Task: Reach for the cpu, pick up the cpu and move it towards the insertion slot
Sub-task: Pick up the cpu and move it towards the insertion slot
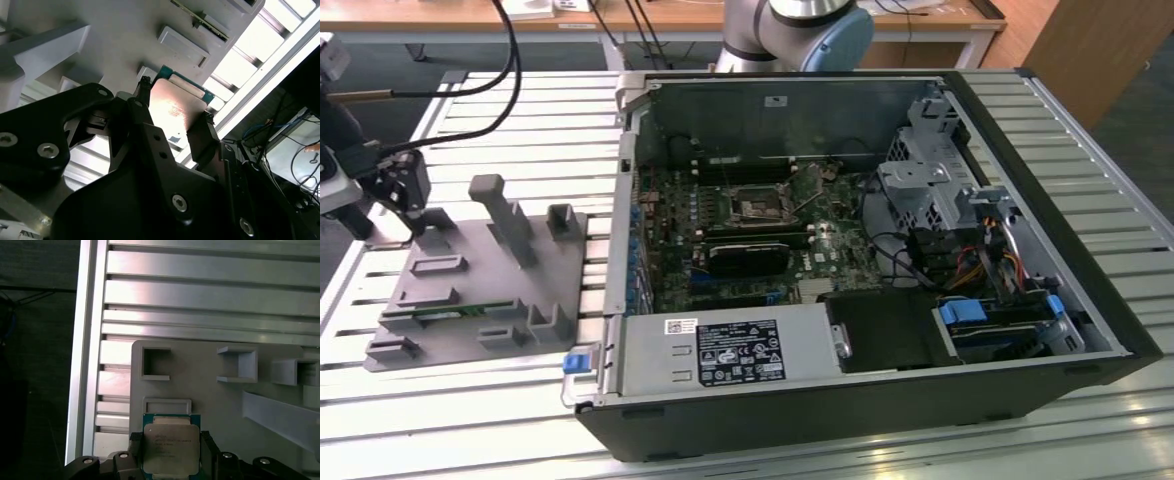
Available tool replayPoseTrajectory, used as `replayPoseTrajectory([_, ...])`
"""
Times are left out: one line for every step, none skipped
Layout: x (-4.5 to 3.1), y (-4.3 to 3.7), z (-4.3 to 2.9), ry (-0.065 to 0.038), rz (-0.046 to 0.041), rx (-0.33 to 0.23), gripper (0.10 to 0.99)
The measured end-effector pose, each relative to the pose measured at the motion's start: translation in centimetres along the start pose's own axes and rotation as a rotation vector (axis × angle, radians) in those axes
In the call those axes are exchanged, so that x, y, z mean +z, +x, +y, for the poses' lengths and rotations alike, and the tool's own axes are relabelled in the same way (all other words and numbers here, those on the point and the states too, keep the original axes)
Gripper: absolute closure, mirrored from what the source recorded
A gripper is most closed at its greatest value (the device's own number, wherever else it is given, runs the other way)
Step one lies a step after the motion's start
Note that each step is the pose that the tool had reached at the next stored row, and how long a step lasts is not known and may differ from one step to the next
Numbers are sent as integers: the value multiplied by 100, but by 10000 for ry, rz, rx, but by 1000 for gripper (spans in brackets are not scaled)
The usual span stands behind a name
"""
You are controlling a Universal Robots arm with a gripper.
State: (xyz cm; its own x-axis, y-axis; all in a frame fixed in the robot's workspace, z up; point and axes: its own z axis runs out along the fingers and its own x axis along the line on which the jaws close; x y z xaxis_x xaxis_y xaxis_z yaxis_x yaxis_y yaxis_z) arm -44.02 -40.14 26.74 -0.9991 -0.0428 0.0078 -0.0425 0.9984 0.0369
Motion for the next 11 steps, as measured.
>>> replayPoseTrajectory([-10,0,0,0,0,0,541])
replayPoseTrajectory([-19,0,1,0,0,0,541])
replayPoseTrajectory([-26,0,1,0,0,0,541])
replayPoseTrajectory([-33,0,1,0,1,0,541])
replayPoseTrajectory([-38,1,1,0,-1,0,541])
replayPoseTrajectory([-42,0,2,-1,-1,0,541])
replayPoseTrajectory([-46,0,2,-1,-1,0,541])
replayPoseTrajectory([-50,0,2,-1,-1,0,541])
replayPoseTrajectory([-55,0,2,0,0,0,541])
replayPoseTrajectory([-58,0,2,-1,-1,0,541])
replayPoseTrajectory([-61,0,2,-1,-1,0,541])
